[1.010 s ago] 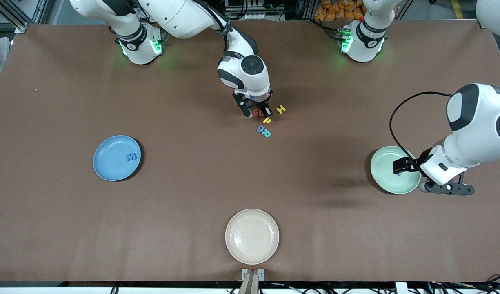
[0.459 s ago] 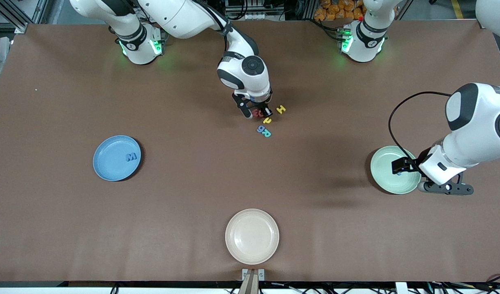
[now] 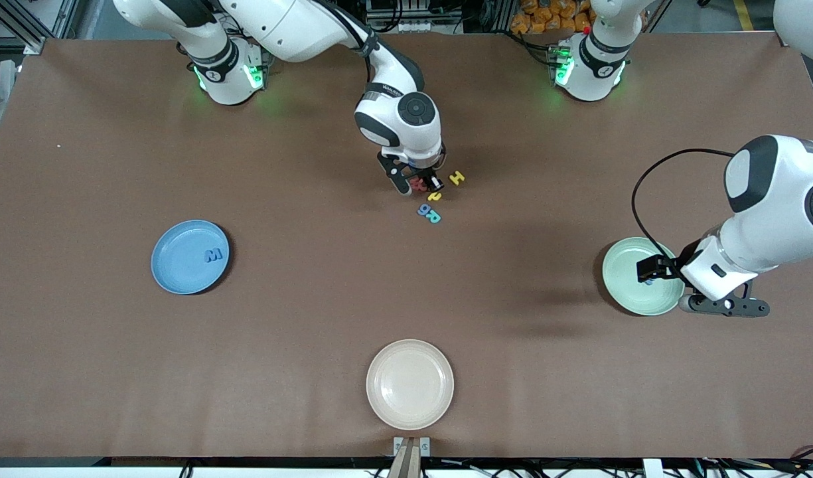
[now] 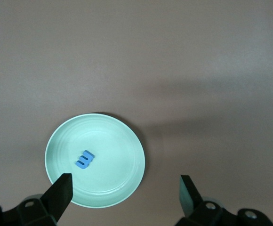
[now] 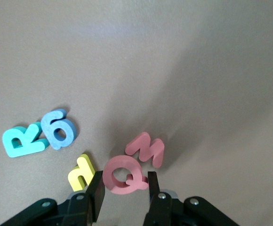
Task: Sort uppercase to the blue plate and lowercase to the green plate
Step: 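Lift the pink Q with the right gripper while the left gripper withdraws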
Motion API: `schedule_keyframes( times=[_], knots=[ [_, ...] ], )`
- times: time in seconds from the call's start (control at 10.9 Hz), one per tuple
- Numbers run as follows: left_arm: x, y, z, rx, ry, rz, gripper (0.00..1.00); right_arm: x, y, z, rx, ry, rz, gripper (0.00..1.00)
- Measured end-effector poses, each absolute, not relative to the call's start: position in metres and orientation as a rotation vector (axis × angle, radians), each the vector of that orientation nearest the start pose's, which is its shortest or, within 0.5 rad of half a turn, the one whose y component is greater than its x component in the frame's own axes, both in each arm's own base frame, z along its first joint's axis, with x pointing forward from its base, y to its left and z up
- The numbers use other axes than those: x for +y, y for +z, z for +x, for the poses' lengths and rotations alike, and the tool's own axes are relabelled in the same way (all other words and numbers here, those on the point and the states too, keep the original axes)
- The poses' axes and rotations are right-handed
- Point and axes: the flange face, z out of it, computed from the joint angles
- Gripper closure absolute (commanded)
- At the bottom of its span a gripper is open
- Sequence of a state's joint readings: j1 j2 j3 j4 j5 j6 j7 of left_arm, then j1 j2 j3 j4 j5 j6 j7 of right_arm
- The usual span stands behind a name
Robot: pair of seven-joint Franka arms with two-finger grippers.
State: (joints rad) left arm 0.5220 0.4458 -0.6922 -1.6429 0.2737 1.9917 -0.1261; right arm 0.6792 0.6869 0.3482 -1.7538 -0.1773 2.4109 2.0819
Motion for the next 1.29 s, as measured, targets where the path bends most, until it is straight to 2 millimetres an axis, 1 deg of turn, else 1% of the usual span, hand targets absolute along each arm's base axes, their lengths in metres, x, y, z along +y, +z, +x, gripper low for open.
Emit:
schedule_keyframes(
  times=[0.18, 0.37, 0.55, 0.64, 0.73, 0.92, 1.01, 1.19, 1.29],
  knots=[
    [-0.052, 0.409, 0.657, 0.162, -0.01, -3.173, 0.0, 0.55, 0.204, 0.372, 1.426, 0.157, -2.795, 0.94],
    [-0.069, 0.412, 0.655, 0.124, -0.006, -3.181, 0.0, 0.541, 0.208, 0.385, 1.34, 0.163, -2.843, 0.94],
    [-0.092, 0.41, 0.651, 0.085, 0.008, -3.183, 0.0, 0.524, 0.216, 0.403, 1.234, 0.164, -2.921, 0.93],
    [-0.108, 0.407, 0.648, 0.067, 0.022, -3.183, 0.0, 0.513, 0.22, 0.414, 1.178, 0.167, -2.958, 0.93],
    [-0.126, 0.402, 0.643, 0.046, 0.04, -3.183, 0.0, 0.501, 0.225, 0.425, 1.121, 0.171, -2.994, 0.9],
    [-0.163, 0.392, 0.633, -0.031, 0.077, -3.182, 0.0, 0.47, 0.238, 0.451, 0.979, 0.223, -3.068, 0.9],
    [-0.178, 0.387, 0.629, -0.09, 0.093, -3.178, 0.0, 0.449, 0.244, 0.467, 0.904, 0.273, -3.098, 0.9],
    [-0.212, 0.378, 0.618, -0.205, 0.125, -3.169, 0.0, 0.396, 0.255, 0.504, 0.78, 0.339, -3.142, 0.91],
    [-0.227, 0.375, 0.612, -0.239, 0.135, -3.164, 0.0, 0.367, 0.257, 0.521, 0.715, 0.356, -3.171, 0.91]
  ],
)
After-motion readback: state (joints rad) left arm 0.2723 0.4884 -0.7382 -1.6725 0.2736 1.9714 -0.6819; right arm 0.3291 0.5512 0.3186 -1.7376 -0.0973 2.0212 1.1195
